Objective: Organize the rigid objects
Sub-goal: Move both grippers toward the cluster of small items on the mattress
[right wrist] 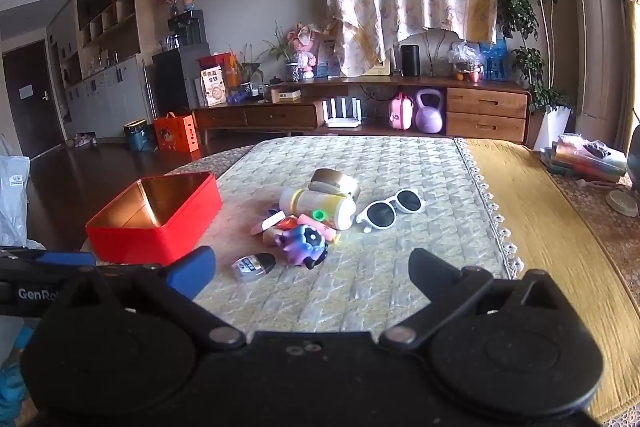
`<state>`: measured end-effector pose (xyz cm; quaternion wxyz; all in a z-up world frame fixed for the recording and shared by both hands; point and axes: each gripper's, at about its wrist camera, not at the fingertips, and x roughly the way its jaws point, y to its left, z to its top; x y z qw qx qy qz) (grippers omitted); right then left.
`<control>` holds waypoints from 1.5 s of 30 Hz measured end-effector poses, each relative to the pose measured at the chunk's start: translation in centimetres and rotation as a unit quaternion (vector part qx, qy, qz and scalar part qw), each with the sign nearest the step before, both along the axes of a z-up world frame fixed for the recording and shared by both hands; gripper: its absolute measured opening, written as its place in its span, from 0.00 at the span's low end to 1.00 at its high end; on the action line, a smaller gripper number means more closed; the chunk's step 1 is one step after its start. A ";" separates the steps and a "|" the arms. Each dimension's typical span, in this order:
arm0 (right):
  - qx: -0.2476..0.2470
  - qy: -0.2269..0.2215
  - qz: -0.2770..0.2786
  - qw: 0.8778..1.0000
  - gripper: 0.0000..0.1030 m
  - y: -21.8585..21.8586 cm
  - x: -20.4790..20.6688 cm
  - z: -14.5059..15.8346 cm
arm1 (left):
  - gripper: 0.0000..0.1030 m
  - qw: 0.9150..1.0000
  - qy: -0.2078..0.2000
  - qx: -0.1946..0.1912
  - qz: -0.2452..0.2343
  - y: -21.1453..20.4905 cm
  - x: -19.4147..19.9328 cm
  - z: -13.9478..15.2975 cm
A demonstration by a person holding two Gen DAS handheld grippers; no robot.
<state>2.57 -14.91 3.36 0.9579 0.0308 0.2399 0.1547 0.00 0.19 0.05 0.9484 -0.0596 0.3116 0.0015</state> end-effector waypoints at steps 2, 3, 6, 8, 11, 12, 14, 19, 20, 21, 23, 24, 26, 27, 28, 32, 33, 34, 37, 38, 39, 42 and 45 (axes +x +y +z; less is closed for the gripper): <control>-0.001 -0.003 0.000 1.000 1.00 0.0 -0.1 0.1 | 0.91 1.000 -0.002 0.004 0.001 -0.1 0.0 0.0; -0.003 -0.005 -0.001 1.000 1.00 0.1 -0.1 0.1 | 0.91 1.000 -0.001 0.006 0.002 -0.1 0.0 0.1; -0.002 -0.005 -0.001 1.000 1.00 0.1 -0.1 0.1 | 0.91 1.000 -0.002 0.006 0.002 -0.2 -0.1 0.1; -0.001 -0.004 -0.001 1.000 1.00 0.1 -0.1 0.1 | 0.91 1.000 -0.001 0.006 0.001 -0.1 -0.1 0.1; -0.001 -0.005 -0.001 1.000 1.00 0.1 -0.1 0.1 | 0.91 1.000 -0.004 0.008 0.000 -0.1 -0.1 0.2; -0.001 -0.006 -0.001 1.000 1.00 0.1 -0.1 0.1 | 0.91 1.000 -0.005 0.009 0.000 -0.2 -0.1 0.3; 0.001 -0.009 -0.002 1.000 1.00 0.1 -0.2 0.2 | 0.91 1.000 -0.008 0.008 -0.001 -0.1 -0.2 0.3; 0.001 -0.012 -0.003 1.000 1.00 0.1 -0.3 0.2 | 0.91 1.000 -0.005 0.001 -0.001 0.0 -0.2 0.3; 0.001 -0.012 -0.003 1.000 1.00 0.1 -0.3 0.3 | 0.91 1.000 -0.005 0.000 0.000 0.0 -0.2 0.3; 0.002 -0.012 -0.002 1.000 1.00 0.1 -0.3 0.2 | 0.91 1.000 -0.004 -0.001 0.000 0.0 -0.1 0.2; 0.002 -0.013 -0.002 1.000 1.00 0.1 -0.3 0.3 | 0.91 1.000 0.004 -0.012 -0.001 0.3 0.0 0.2; 0.004 -0.014 -0.002 1.000 1.00 0.1 -0.4 0.3 | 0.91 1.000 0.007 -0.018 -0.002 0.4 0.0 0.1; 0.003 -0.015 -0.002 1.000 1.00 0.2 -0.4 0.3 | 0.91 1.000 0.014 -0.027 -0.001 0.6 0.2 0.0; 0.002 -0.017 -0.003 1.000 1.00 0.1 -0.4 0.4 | 0.91 0.999 0.015 -0.029 -0.001 0.6 0.2 0.0; 0.001 -0.019 -0.003 1.000 1.00 0.1 -0.4 0.4 | 0.91 1.000 0.014 -0.028 0.000 0.5 0.2 0.1; 0.000 -0.024 -0.006 1.000 1.00 0.2 -0.4 0.6 | 0.91 0.999 0.014 -0.029 0.000 0.5 0.2 0.1; -0.001 -0.024 -0.006 1.000 1.00 0.2 -0.4 0.6 | 0.91 0.999 0.018 -0.033 0.000 0.5 0.3 0.1; -0.002 -0.024 -0.006 1.000 1.00 0.2 -0.4 0.6 | 0.91 0.999 0.023 -0.037 0.000 0.6 0.4 0.0; -0.007 -0.023 -0.006 1.000 1.00 0.4 -0.4 0.4 | 0.91 0.999 0.028 -0.034 0.001 0.6 0.5 -0.1; -0.006 -0.022 -0.006 1.000 1.00 0.4 -0.3 0.4 | 0.91 0.999 0.027 -0.032 0.001 0.5 0.5 -0.1; -0.005 -0.022 -0.006 1.000 1.00 0.4 -0.3 0.3 | 0.91 0.999 0.025 -0.030 0.001 0.5 0.5 -0.1; -0.006 -0.022 -0.006 1.000 1.00 0.4 -0.3 0.3 | 0.91 0.999 0.026 -0.030 0.002 0.5 0.5 -0.1; -0.007 -0.021 -0.005 1.000 0.99 0.3 -0.3 0.3 | 0.91 0.999 0.025 -0.023 0.005 0.3 0.6 -0.2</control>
